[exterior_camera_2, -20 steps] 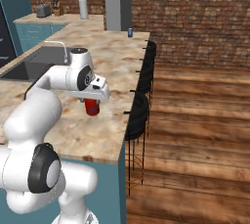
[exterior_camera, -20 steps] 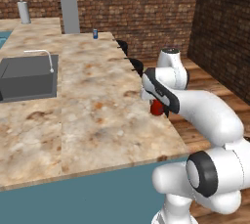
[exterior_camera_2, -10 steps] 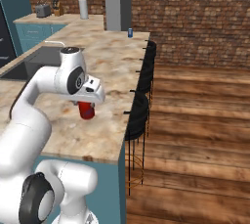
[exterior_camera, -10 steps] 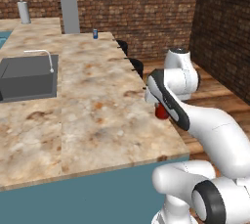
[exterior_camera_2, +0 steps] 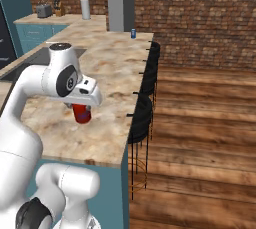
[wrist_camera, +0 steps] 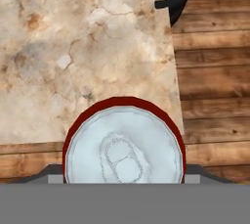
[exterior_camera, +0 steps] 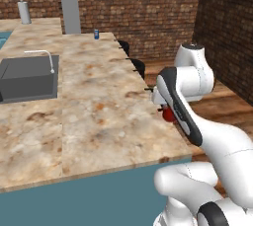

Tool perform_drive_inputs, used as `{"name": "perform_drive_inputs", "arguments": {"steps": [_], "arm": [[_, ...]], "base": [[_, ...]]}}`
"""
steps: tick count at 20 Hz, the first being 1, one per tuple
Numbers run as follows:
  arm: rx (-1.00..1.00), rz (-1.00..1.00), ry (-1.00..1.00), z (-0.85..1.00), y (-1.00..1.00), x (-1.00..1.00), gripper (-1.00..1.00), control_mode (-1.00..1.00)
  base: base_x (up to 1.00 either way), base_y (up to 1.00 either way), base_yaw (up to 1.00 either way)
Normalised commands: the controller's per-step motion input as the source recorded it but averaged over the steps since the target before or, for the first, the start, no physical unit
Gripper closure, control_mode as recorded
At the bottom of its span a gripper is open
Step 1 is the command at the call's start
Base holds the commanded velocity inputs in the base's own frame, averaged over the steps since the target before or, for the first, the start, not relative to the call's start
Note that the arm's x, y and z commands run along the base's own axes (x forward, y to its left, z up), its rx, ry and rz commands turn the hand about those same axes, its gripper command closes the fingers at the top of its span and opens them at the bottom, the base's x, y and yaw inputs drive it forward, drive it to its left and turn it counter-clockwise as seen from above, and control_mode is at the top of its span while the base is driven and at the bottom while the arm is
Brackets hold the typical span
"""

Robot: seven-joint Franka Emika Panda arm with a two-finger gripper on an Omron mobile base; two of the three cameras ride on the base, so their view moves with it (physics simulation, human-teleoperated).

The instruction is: Four empty soda cans are scattered around the kitchen. Gather all the cans and cluster them next to the stove for recycling.

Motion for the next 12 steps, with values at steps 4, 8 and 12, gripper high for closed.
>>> {"name": "perform_drive_inputs", "arguments": {"steps": [4,8,12], "arm": [[0.00,0.00,-0.01,0.00,0.00,-0.23,1.00,1.00],[0.00,0.00,0.00,0.00,0.00,0.00,1.00,1.00],[0.00,0.00,0.00,0.00,0.00,0.00,1.00,1.00]], "base": [[-0.75,0.21,0.05],[-1.00,0.97,0.17],[-1.00,1.00,0.25]]}}
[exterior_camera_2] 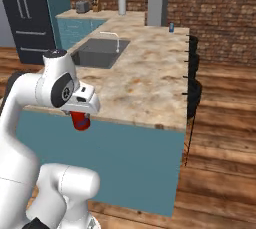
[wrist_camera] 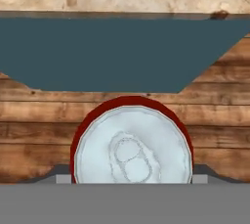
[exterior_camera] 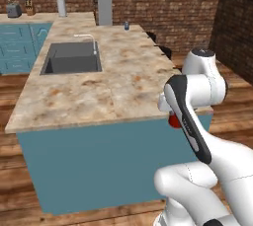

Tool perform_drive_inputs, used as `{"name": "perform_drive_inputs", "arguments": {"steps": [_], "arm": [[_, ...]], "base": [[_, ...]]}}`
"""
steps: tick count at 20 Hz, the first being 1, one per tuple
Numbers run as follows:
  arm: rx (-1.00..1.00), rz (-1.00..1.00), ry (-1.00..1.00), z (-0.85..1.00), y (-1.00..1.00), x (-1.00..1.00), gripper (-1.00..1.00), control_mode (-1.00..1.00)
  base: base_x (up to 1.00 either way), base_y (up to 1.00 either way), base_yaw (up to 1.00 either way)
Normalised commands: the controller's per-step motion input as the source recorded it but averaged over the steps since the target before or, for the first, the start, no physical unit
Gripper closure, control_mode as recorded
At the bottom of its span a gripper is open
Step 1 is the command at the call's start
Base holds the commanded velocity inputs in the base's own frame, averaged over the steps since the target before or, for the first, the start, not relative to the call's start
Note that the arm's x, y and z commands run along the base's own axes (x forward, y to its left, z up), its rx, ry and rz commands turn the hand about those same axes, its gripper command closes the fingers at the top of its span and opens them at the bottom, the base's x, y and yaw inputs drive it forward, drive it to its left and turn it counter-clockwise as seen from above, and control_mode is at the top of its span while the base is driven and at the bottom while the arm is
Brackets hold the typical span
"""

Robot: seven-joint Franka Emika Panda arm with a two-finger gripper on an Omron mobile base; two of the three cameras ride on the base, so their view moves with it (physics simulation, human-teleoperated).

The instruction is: Four empty soda cans are scattered around the kitchen. Gather all the cans and cluster them next to the stove for recycling.

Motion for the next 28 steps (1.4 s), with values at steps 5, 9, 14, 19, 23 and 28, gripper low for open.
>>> {"name": "perform_drive_inputs", "arguments": {"steps": [5,9,14,19,23,28], "arm": [[0.00,0.00,0.00,0.00,0.00,0.00,1.00,1.00],[0.00,0.00,0.00,0.00,0.00,0.00,1.00,1.00],[0.00,0.00,0.00,0.00,0.00,0.00,1.00,1.00],[0.00,0.00,0.00,0.00,0.00,0.00,1.00,1.00],[0.00,0.00,0.00,0.00,0.00,0.00,1.00,1.00],[0.00,0.00,0.00,0.00,0.00,0.00,1.00,1.00]], "base": [[-0.64,1.00,0.14],[-0.04,1.00,0.00],[0.27,1.00,-0.07],[0.50,1.00,-0.07],[0.86,1.00,-0.03],[0.98,1.00,-0.03]]}}
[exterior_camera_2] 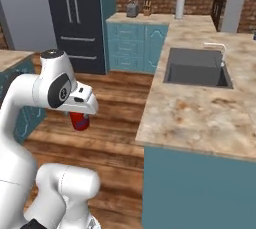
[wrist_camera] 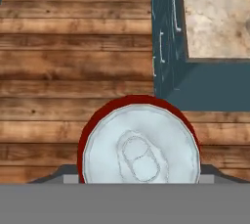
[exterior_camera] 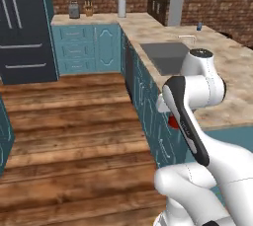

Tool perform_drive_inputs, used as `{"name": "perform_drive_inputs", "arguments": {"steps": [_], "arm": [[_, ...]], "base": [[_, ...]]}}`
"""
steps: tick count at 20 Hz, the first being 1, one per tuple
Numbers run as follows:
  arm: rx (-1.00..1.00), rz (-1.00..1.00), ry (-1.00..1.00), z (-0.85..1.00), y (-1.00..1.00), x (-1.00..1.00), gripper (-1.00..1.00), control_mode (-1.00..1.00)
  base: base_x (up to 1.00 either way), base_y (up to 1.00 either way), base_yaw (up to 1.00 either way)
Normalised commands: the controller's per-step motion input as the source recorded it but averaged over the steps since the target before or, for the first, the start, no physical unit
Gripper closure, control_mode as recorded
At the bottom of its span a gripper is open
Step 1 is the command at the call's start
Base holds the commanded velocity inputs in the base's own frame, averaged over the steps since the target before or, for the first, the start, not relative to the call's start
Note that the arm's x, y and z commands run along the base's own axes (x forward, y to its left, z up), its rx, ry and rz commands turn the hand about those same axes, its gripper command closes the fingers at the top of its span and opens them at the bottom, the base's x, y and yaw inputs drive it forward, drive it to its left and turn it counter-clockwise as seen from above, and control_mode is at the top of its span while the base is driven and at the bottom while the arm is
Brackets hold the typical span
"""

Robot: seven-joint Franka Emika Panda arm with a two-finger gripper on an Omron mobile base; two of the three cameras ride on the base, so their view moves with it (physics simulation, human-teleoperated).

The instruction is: Four empty soda cans are scattered around the kitchen. Gather all the cans and cluster them next to the stove for recycling.

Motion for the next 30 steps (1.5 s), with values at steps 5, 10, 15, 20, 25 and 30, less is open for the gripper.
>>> {"name": "perform_drive_inputs", "arguments": {"steps": [5,10,15,20,25,30], "arm": [[0.00,0.00,0.00,0.00,0.00,0.00,1.00,1.00],[0.00,0.00,0.00,0.00,0.00,0.00,1.00,1.00],[0.00,0.00,0.00,0.00,0.00,0.00,1.00,1.00],[0.00,0.00,0.00,0.00,0.00,0.00,1.00,1.00],[0.00,0.00,0.00,0.00,0.00,0.00,1.00,1.00],[0.00,0.00,0.00,0.00,0.00,0.00,1.00,1.00]], "base": [[1.00,1.00,-0.05],[0.99,1.00,-0.06],[1.00,0.76,-0.16],[1.00,0.20,-0.13],[1.00,-0.03,0.00],[1.00,-0.15,0.00]]}}
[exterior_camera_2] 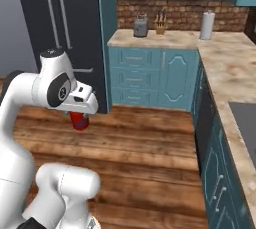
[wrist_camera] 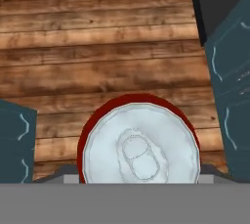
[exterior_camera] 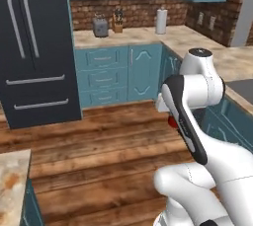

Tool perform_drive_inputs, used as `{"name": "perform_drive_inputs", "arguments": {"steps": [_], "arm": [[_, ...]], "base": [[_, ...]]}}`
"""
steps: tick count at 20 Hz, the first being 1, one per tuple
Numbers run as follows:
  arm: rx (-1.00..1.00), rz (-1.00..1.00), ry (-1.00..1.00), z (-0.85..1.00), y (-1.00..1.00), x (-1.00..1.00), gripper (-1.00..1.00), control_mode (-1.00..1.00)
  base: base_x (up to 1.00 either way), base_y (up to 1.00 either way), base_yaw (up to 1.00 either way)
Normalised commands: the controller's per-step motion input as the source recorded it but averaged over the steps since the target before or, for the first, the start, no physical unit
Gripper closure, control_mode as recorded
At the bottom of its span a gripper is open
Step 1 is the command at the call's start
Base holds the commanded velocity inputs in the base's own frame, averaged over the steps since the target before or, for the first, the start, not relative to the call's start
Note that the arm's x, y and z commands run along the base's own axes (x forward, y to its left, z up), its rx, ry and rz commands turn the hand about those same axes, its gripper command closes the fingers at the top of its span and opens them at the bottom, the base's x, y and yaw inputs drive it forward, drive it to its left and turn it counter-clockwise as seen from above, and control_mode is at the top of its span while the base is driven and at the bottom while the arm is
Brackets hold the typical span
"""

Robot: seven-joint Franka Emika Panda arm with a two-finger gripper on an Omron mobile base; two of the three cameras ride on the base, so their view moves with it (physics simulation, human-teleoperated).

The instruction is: Four empty soda cans are scattered around the kitchen. Gather all the cans and cluster them next to the stove for recycling.

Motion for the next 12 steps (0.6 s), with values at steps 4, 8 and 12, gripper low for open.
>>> {"name": "perform_drive_inputs", "arguments": {"steps": [4,8,12], "arm": [[0.00,0.00,0.00,0.00,0.00,0.00,1.00,1.00],[0.00,0.00,0.00,0.00,0.00,0.00,1.00,1.00],[0.00,0.00,0.00,0.00,0.00,0.00,1.00,1.00]], "base": [[1.00,-0.04,0.08],[1.00,-0.06,0.25],[1.00,-0.13,0.54]]}}
